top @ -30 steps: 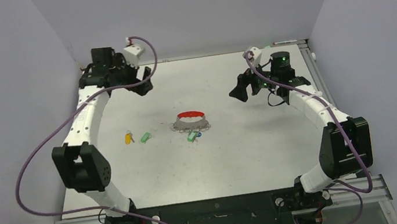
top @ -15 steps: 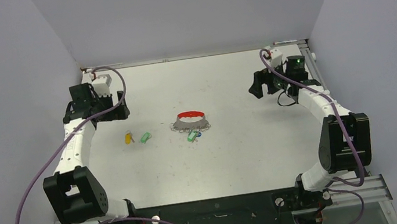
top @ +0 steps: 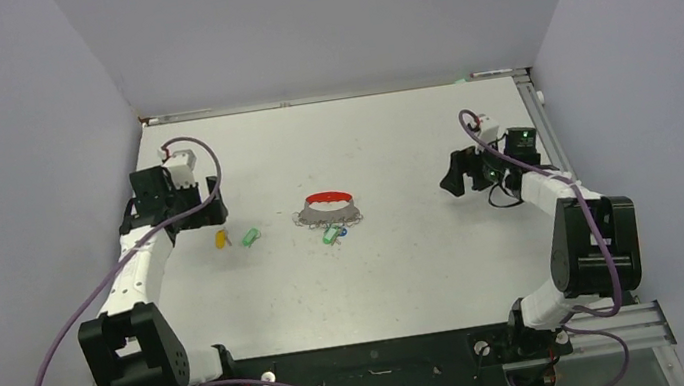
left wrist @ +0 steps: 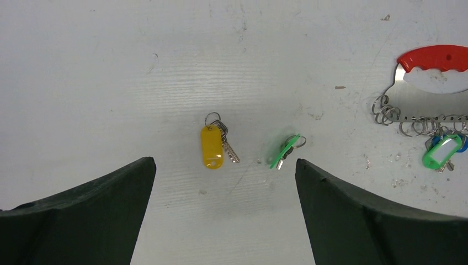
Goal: Remove the keys from the keyring
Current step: Reset both arms
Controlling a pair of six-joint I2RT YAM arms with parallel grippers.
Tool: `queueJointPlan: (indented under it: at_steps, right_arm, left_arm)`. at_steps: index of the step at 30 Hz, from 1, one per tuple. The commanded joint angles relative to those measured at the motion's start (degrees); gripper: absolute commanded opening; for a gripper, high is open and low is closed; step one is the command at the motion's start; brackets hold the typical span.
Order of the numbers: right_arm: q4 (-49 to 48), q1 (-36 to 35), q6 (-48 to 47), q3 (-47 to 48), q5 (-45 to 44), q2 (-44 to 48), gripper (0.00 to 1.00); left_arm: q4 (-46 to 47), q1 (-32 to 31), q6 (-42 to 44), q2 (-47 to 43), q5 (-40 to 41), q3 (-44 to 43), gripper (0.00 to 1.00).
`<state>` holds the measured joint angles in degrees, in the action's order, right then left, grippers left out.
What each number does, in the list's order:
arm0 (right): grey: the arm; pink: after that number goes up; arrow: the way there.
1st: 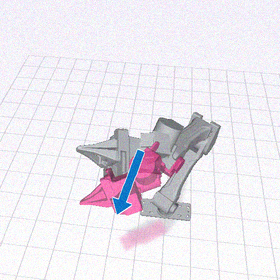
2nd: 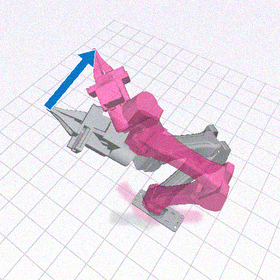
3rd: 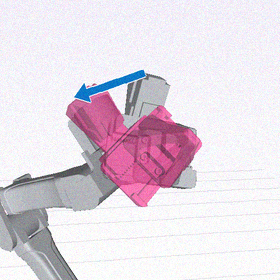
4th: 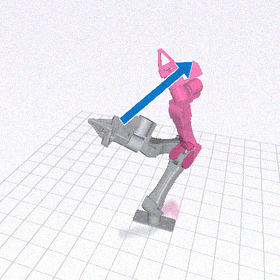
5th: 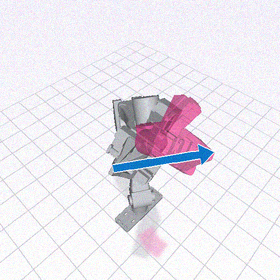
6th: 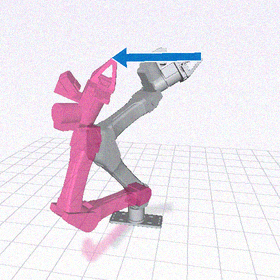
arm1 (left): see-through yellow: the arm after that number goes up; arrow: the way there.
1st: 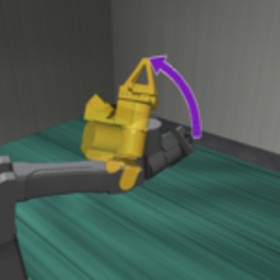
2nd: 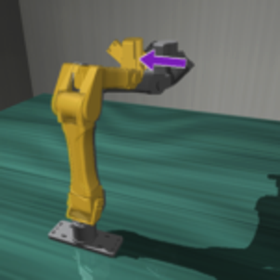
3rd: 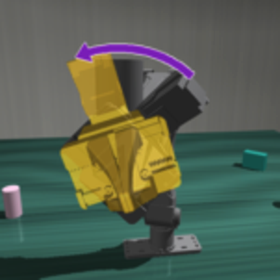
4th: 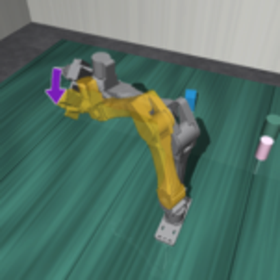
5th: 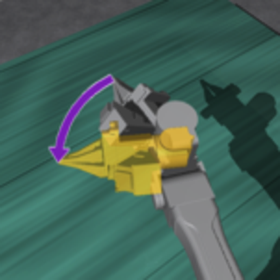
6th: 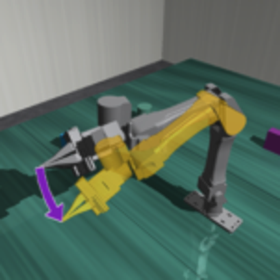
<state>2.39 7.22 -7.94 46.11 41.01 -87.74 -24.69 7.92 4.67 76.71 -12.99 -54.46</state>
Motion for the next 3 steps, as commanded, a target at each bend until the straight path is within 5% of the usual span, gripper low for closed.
queueJointPlan:
  at_steps: [1, 3]
  right_arm:
    - [-5.22, -0.46, 0.04, -0.31, 3.18, 2.96, 0.90]
    - [-5.40, -0.46, 0.16, -0.57, 3.19, 3.36, 0.90]
  left_arm:
    - [4.74, -0.10, -1.88, -2.27, 0.69, 0.09, 0.96]
    - [5.44, -0.02, -1.74, -2.80, 0.24, 0.75, 0.96]
